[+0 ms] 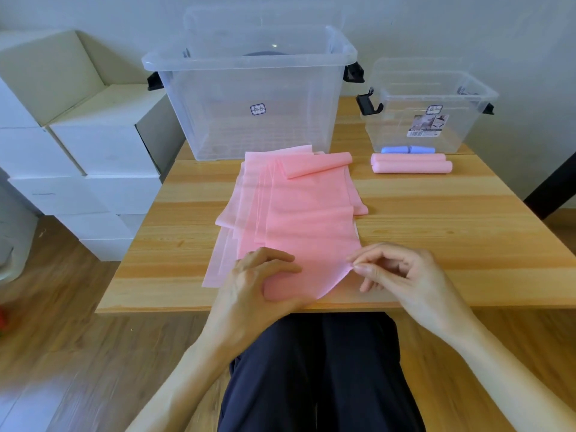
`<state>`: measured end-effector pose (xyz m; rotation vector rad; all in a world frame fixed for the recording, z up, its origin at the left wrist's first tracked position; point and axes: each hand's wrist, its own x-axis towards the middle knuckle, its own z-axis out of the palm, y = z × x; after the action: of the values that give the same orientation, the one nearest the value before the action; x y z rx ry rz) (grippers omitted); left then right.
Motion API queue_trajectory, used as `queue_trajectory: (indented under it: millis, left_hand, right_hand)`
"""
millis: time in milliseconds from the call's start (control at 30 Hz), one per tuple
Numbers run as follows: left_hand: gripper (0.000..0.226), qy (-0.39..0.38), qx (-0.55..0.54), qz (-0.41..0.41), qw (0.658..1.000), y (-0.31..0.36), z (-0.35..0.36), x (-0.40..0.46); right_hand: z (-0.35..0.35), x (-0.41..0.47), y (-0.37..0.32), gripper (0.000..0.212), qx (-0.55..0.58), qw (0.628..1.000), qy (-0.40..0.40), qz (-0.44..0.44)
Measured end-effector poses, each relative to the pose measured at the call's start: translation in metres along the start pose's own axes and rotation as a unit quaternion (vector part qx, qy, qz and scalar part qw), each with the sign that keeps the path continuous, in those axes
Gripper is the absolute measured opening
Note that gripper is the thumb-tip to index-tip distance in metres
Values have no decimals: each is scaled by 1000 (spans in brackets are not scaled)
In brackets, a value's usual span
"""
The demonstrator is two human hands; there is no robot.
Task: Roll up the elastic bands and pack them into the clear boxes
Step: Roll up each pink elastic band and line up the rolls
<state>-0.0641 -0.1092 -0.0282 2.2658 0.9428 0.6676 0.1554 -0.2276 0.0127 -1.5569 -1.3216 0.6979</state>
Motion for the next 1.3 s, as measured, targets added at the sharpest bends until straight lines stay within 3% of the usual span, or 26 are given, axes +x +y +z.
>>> queue_trajectory:
  millis: [133, 300, 433, 633, 800, 1000, 1200, 1300]
  left_hand:
    - [46, -9, 19, 44, 999, 6, 13, -8]
    - [16, 42, 2, 58, 997, 13, 25, -12]
    - [21, 63, -13, 31, 997, 10, 21, -13]
    - [2, 73, 22, 29, 997, -3, 9, -16]
    - [7, 63, 18, 23, 998, -6, 0, -20]
    - [26, 63, 10, 5, 998, -15, -3, -20]
    - [24, 82, 5, -16, 997, -14, -2, -19]
    - [36, 90, 13, -35, 995, -10, 2, -17]
  right_hand:
    - [-7, -7, 2, 10, 6, 1000, -16, 17]
    - [-6, -11, 3, 6, 6, 999, -18, 28]
    - [-3, -12, 7, 21, -8, 999, -10, 42]
    - [2, -19, 22, 6, -81, 997, 3, 8]
    - [2, -24, 35, 19, -154, 988, -12, 4]
    - [-2, -27, 37, 22, -158, 987, 4, 25]
    - [0, -22, 37, 31, -165, 985, 14, 44]
    - [-3, -21, 33, 25, -161, 985, 28, 60]
